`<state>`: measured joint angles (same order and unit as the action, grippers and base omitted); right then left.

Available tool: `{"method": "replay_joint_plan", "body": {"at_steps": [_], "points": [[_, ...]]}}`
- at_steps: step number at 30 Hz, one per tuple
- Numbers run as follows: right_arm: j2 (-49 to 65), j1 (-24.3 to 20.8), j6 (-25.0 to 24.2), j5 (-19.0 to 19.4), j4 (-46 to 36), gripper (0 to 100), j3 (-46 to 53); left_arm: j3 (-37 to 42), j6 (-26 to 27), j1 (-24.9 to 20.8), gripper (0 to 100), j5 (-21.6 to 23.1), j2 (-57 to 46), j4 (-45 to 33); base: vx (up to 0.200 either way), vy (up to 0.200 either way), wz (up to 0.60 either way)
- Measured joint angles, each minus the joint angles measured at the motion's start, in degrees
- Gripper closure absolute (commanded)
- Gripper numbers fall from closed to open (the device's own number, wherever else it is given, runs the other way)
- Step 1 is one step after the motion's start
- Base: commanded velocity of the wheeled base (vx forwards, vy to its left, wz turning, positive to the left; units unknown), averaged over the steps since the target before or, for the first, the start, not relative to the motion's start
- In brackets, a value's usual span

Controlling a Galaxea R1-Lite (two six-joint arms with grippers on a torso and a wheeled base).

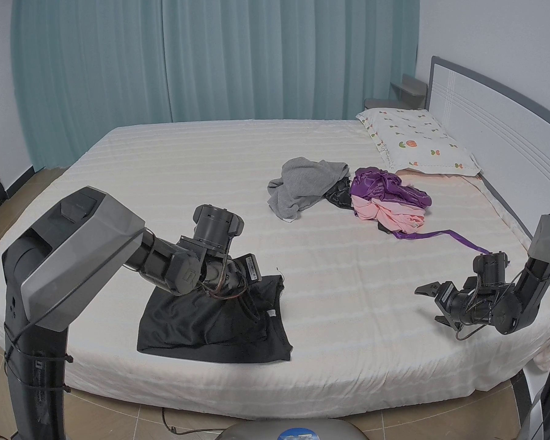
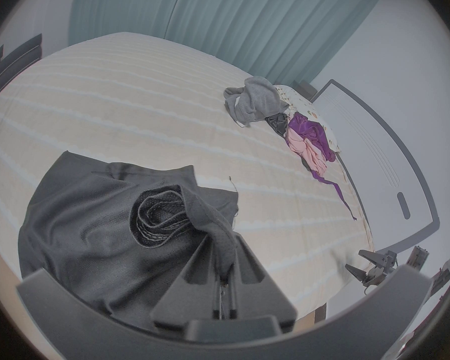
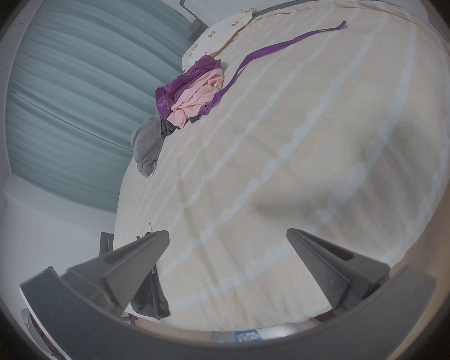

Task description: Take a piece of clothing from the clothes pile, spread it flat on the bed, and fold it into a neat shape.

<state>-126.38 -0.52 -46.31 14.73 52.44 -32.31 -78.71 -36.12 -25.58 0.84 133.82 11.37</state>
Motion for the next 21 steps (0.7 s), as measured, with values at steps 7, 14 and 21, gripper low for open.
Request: {"method": "replay_joint_plan", "body": {"at_steps": [7, 14, 21], "points": [[0.0, -0.2, 0.0, 0.0, 0.0, 0, 0.0, -1.2, -0.3, -1.6, 100, -0.2, 1.6, 0.0, 0.0, 0.0, 0.0], [0.0, -0.4, 0.1, 0.0, 0.0, 0, 0.1, -2.0, -0.5, -2.4, 0, -1.0, 2.6, 0.0, 0.0, 0.0, 0.0], [0.2, -2.1, 0.1, -0.1, 0.0, 0, 0.0, -1.6, -3.0, -2.4, 0, -1.4, 2.5, -0.2, 0.0, 0.0, 0.0]]}}
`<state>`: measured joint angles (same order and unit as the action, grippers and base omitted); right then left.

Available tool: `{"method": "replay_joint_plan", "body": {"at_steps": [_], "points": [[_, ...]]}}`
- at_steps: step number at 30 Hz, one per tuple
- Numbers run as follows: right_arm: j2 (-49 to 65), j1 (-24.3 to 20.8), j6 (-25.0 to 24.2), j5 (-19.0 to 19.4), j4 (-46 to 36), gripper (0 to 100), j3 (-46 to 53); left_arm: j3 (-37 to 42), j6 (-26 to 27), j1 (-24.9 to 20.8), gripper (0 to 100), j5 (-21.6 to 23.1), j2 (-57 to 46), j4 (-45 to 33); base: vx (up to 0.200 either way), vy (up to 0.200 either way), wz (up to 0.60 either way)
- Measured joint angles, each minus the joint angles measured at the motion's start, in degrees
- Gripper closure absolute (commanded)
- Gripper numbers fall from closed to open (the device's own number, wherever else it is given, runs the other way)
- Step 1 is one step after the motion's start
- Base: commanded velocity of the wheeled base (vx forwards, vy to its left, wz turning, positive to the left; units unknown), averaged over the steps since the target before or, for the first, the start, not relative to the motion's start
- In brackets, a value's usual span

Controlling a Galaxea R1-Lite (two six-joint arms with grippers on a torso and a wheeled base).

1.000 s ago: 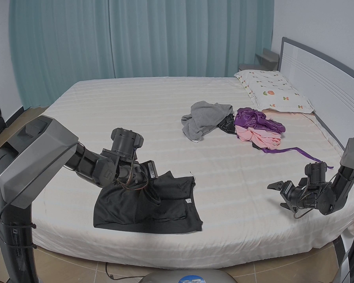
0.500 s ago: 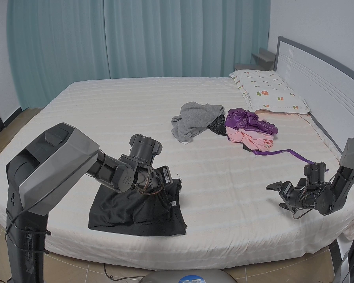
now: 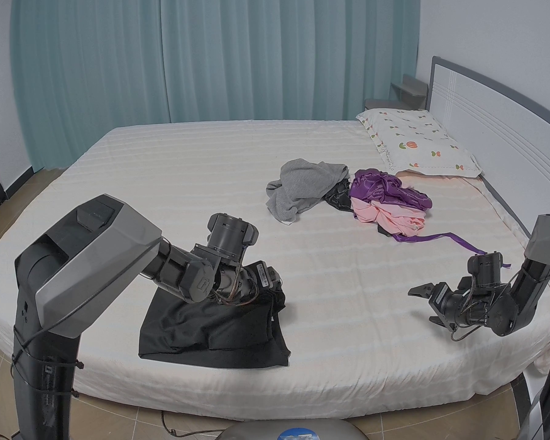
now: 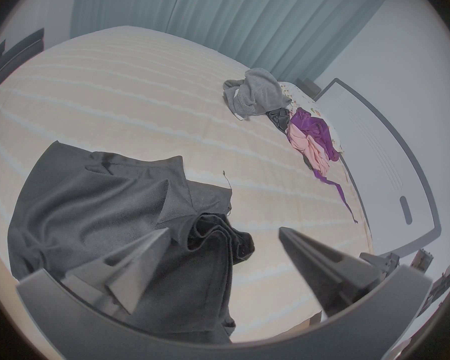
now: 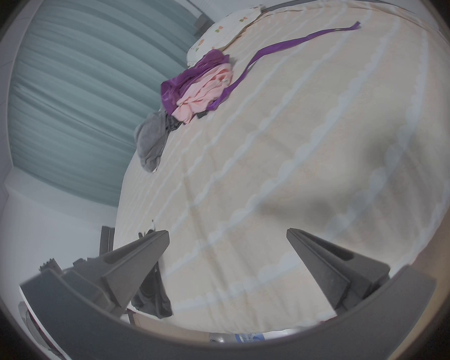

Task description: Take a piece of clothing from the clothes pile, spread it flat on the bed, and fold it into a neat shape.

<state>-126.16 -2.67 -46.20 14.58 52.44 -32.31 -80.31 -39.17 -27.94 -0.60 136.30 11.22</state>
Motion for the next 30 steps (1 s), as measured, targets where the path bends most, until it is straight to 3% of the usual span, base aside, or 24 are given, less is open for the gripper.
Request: {"method": "replay_joint_plan", "body": {"at_steps": [11, 16, 20, 25, 30], "points": [[-0.2, -10.9, 1.6, -0.6, -0.4, 0, -2.9, 7.4, -5.6, 4.4, 0, 0.6, -5.4, 0.6, 0.0, 0.0, 0.0], [-1.2, -14.7, 2.7, -0.6, -1.7, 0, -7.1, 13.6, -11.3, 7.8, 0, 0.9, -7.2, 7.3, 0.0, 0.0, 0.0], [-2.9, -17.3, 4.7, -0.7, -3.7, 0, -11.1, 19.0, -14.0, 9.5, 0, 1.8, -7.9, 13.1, 0.0, 0.2, 0.0], [-5.6, -20.7, 6.1, -1.1, -5.9, 0, -16.6, 25.2, -18.3, 11.3, 0, 6.0, -8.4, 18.7, 0.0, 0.2, 0.0], [-8.4, -23.9, 8.3, -1.7, -7.8, 0, -20.5, 28.0, -19.5, 13.2, 0, 7.4, -8.9, 21.2, 0.0, 0.2, 0.0]]}}
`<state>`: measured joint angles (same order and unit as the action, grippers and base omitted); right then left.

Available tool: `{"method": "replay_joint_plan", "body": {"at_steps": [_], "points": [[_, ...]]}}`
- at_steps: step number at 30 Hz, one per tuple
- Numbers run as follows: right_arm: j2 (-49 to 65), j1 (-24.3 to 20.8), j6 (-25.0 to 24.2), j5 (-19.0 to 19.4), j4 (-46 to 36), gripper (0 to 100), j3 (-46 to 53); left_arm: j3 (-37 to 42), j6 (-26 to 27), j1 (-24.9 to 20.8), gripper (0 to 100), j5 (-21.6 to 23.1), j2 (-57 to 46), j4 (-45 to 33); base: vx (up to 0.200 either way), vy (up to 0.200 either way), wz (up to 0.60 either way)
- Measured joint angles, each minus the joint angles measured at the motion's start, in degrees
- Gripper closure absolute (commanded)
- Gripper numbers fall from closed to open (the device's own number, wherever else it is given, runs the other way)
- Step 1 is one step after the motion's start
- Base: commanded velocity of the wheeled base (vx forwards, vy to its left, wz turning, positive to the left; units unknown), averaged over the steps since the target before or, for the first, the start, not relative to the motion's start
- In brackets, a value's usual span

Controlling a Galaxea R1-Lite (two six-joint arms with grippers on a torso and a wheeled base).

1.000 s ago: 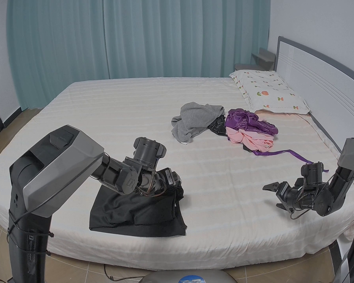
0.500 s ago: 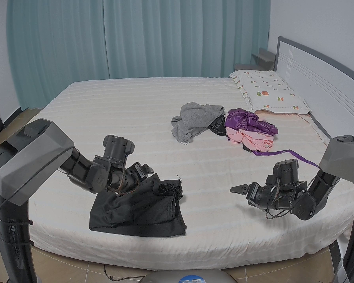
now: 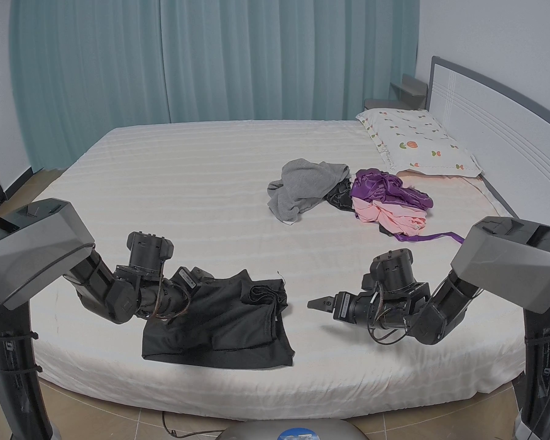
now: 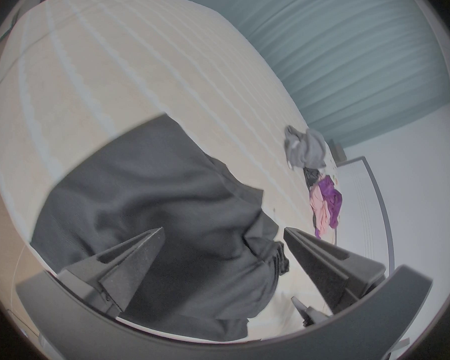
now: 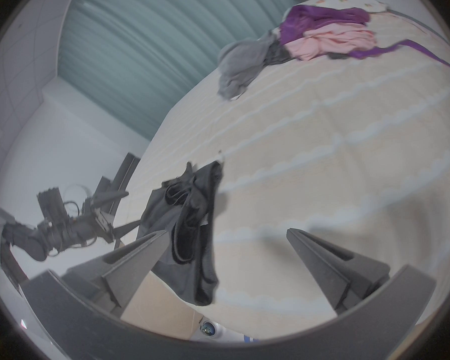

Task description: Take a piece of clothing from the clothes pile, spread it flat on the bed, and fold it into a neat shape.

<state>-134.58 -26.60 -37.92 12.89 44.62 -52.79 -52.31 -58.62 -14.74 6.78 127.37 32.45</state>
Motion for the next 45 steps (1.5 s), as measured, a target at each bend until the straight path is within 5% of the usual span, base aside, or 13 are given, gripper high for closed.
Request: {"method": "replay_joint_plan", "body": {"at_steps": [13, 22, 45], "points": [[-1.9, -0.9, 3.4, -0.6, 0.2, 0, -0.4, 2.3, -0.2, 2.7, 0, 0.5, -1.5, 0.6, 0.0, 0.2, 0.0], [-1.4, -0.6, 9.4, -0.7, 0.8, 0, 2.5, 1.5, -3.0, 4.2, 0, 2.1, -1.2, 0.6, 0.0, 0.0, 0.0], [-0.2, 0.0, 9.3, -0.5, 3.2, 0, 5.2, 1.6, -4.1, 5.6, 0, 5.2, -1.0, 0.7, 0.0, 0.061, 0.0]]}}
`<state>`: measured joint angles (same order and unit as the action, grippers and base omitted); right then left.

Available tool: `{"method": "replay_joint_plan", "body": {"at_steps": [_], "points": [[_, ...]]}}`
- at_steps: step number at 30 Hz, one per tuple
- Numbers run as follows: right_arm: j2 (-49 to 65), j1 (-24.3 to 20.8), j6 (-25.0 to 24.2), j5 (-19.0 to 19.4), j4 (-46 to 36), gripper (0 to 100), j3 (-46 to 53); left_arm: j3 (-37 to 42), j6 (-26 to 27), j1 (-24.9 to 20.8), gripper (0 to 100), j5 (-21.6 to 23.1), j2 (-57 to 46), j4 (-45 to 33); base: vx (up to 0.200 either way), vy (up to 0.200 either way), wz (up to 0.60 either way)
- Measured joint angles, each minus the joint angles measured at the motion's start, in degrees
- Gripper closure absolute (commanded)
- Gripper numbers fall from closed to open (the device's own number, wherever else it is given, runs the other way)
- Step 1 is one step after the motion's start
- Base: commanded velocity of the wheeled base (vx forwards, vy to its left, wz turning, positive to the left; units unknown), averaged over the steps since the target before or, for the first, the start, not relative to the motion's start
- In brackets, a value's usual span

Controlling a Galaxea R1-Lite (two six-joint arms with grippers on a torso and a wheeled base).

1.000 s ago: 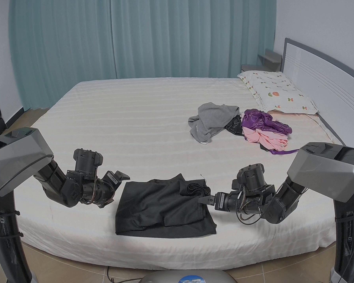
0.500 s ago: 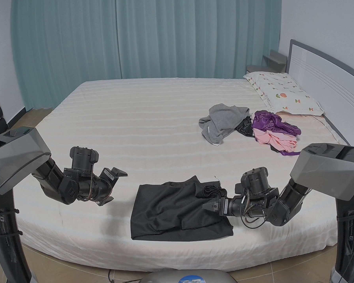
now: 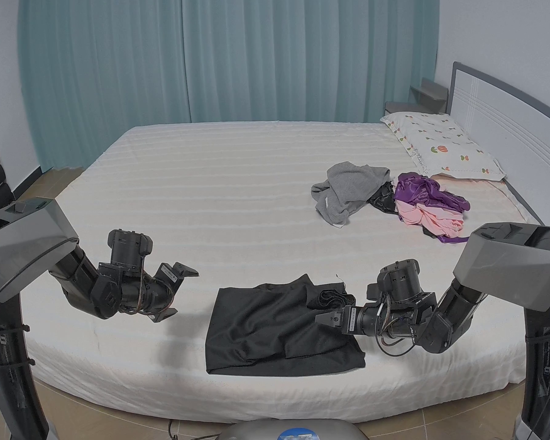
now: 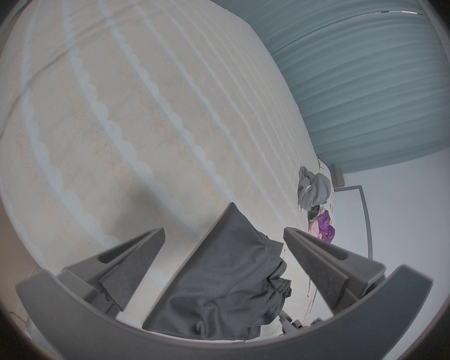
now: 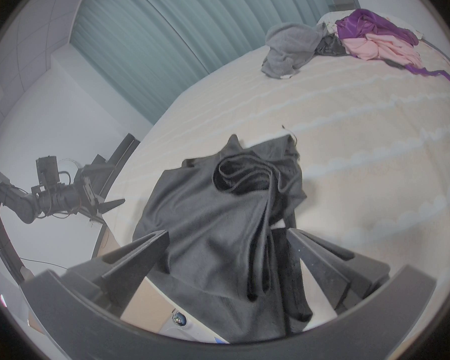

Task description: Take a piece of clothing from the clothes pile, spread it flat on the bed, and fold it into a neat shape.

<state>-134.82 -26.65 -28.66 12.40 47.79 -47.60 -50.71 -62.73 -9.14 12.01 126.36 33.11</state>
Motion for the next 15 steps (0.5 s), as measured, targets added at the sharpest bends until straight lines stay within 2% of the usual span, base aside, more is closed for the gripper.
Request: {"method": "replay_joint_plan", "body": {"at_steps": [5, 15], "points": [[0.2, 0.0, -0.1, 0.0, 2.7, 0, 1.5, 0.2, 0.0, 0.1, 0, 0.0, 0.0, 0.0, 0.0, 0.0, 0.0], [1.4, 1.6, -0.1, 0.1, 2.8, 0, 4.2, 0.3, 0.0, 0.0, 0, 0.0, -0.1, 0.0, 0.0, 0.0, 0.0]]}}
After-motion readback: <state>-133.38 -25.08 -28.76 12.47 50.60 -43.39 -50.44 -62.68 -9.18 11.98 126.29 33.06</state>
